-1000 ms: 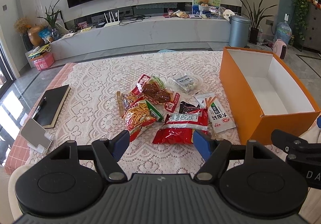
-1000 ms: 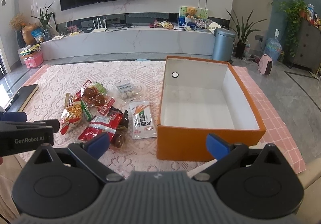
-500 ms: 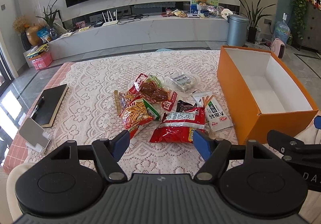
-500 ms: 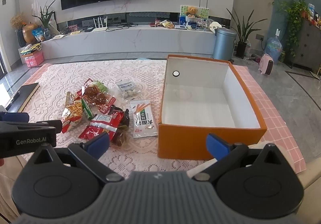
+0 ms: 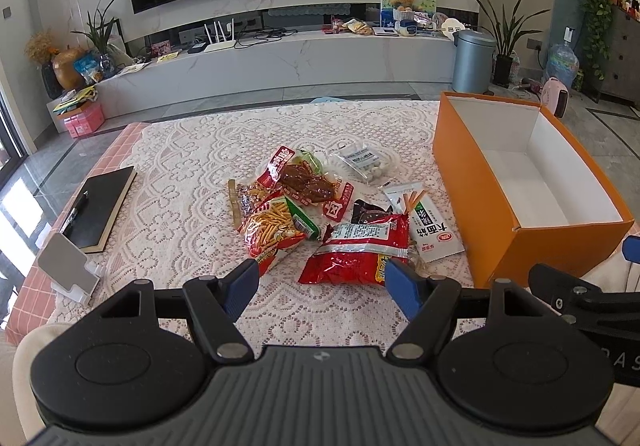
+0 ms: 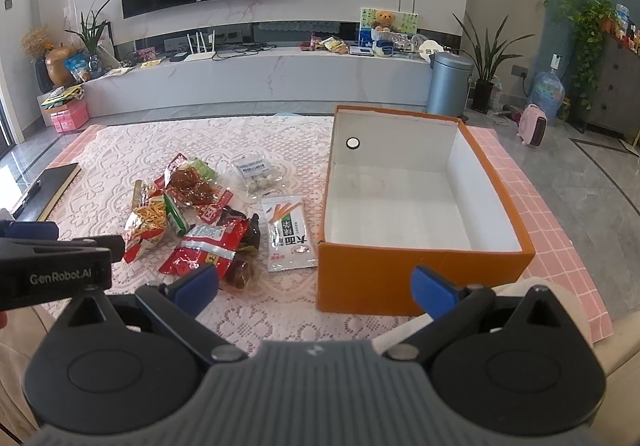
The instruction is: Organize snacks
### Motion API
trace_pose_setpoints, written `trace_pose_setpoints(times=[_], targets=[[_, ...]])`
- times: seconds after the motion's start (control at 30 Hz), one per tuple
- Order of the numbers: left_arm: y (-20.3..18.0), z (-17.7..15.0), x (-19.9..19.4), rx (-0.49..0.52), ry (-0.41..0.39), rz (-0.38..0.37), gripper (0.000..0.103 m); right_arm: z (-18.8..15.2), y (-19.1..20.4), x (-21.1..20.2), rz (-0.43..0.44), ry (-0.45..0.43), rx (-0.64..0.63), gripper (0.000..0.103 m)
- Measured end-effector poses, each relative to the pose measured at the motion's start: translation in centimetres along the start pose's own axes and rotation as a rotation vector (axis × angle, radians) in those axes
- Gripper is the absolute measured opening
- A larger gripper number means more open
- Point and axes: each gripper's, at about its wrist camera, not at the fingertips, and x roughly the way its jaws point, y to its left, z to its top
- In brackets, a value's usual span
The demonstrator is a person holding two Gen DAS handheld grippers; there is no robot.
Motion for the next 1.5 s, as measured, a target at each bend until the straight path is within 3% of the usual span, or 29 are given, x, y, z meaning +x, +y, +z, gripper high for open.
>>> trace_pose_setpoints(times=[0.47, 0.67, 0.73, 0.8, 0.87, 1.03, 1.2, 1.37, 1.5], targets=[[0.2, 0.2, 0.0, 0.0, -0.002, -0.008, 0.084, 0.0, 0.1, 0.5, 0.001, -0.002, -0.004, 0.1], [1.5, 1.5, 0.3, -0.006, -0.036, -0.055, 0.08, 0.4, 0.2, 0.3, 0.057, -0.124, -0.063, 0.1], [1.9, 2.0, 1.0, 0.0, -0.005, -0.092, 0.073, 0.7, 0.5, 0.5, 0.091, -0.165, -0.095, 0.099], [2.6, 2.4, 2.0, -0.013, 0.037, -0.14, 0.065, 1.1, 0.9, 1.0, 0.119, -0.181, -0.125, 0.087], [3.2, 2.7, 3.0, -0.028, 0.076, -0.157, 0.062, 1.5, 1.6, 2.1, 0.152, -0.169, -0.158, 0.068], [4.5, 3.3, 6.3, -0.079, 0.177, -0.102, 0.065, 2.1, 3.6, 5.5, 0.218, -0.109, -0.211, 0.057], [6.0, 3.6, 9.1, -0.152, 0.223, -0.088, 0.074, 2.7, 5.7, 10.1, 0.263, -0.018, -0.216, 0.063], [6.7, 4.2, 12.2, -0.201, 0.262, -0.058, 0.077, 2.8, 6.7, 14.8, 0.262, 0.069, -0.168, 0.08], [6.8, 4.5, 15.0, -0.194, 0.288, -0.03, 0.082, 2.8, 7.3, 18.0, 0.286, 0.136, -0.142, 0.081]])
